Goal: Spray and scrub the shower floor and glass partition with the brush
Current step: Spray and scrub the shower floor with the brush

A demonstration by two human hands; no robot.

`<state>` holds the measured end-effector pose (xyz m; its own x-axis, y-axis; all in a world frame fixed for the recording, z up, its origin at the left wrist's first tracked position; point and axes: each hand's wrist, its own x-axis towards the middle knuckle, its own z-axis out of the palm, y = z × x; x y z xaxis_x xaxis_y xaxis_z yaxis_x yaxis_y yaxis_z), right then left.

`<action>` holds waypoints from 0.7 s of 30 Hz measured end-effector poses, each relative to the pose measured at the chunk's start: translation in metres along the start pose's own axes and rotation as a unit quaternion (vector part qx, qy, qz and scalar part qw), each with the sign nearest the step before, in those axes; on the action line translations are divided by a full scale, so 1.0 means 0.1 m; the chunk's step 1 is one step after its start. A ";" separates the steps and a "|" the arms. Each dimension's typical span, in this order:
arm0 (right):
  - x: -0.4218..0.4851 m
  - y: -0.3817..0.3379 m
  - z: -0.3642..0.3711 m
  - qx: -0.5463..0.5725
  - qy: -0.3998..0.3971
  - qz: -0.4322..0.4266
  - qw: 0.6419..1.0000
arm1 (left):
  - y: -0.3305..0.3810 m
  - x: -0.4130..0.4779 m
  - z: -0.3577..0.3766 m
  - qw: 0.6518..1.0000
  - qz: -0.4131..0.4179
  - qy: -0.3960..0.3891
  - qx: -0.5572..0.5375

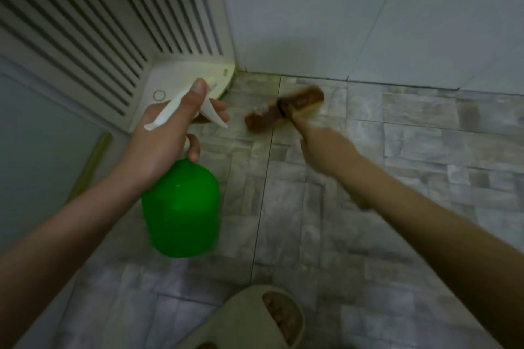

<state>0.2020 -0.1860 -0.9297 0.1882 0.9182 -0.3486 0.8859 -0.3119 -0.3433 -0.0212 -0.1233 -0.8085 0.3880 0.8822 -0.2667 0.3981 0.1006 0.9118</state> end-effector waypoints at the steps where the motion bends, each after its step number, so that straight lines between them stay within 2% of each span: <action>1: 0.14 0.03 -0.03 -0.012 0.002 -0.015 1.000 | -0.01 -0.03 0.01 1.000 0.003 -0.003 0.004; 3: -0.02 0.12 0.01 -0.017 -0.022 -0.008 1.000 | -0.01 -0.06 0.01 1.000 0.016 -0.007 0.014; 8: -1.58 0.14 0.20 -0.121 -0.155 -0.003 0.980 | -0.04 -0.07 -0.03 1.000 0.021 -0.014 -0.008; 12: -1.07 0.06 0.26 -0.106 -0.077 -0.026 0.991 | -0.08 -0.04 0.02 0.999 0.024 -0.045 -0.006; 15: -0.87 0.04 0.30 -0.075 -0.055 -0.015 0.996 | -0.15 -0.02 0.11 0.996 0.038 -0.067 0.034; 18: -1.69 0.25 0.38 -0.099 -0.107 0.006 0.989 | -0.16 0.01 0.20 0.994 0.040 -0.092 0.039; 19: -1.99 0.30 0.40 -0.129 -0.112 0.020 0.985 | -0.16 0.02 0.21 0.993 0.042 -0.101 0.036; 21: -2.27 0.37 0.42 -0.114 -0.100 0.028 0.988 | -0.14 0.00 0.26 0.991 0.045 -0.119 0.036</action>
<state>0.1741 -0.4166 -0.8997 0.1728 0.8276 -0.5340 0.9532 -0.2771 -0.1210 -0.0051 -0.1364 -0.8298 0.6066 0.7514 -0.2596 0.4080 -0.0140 0.9129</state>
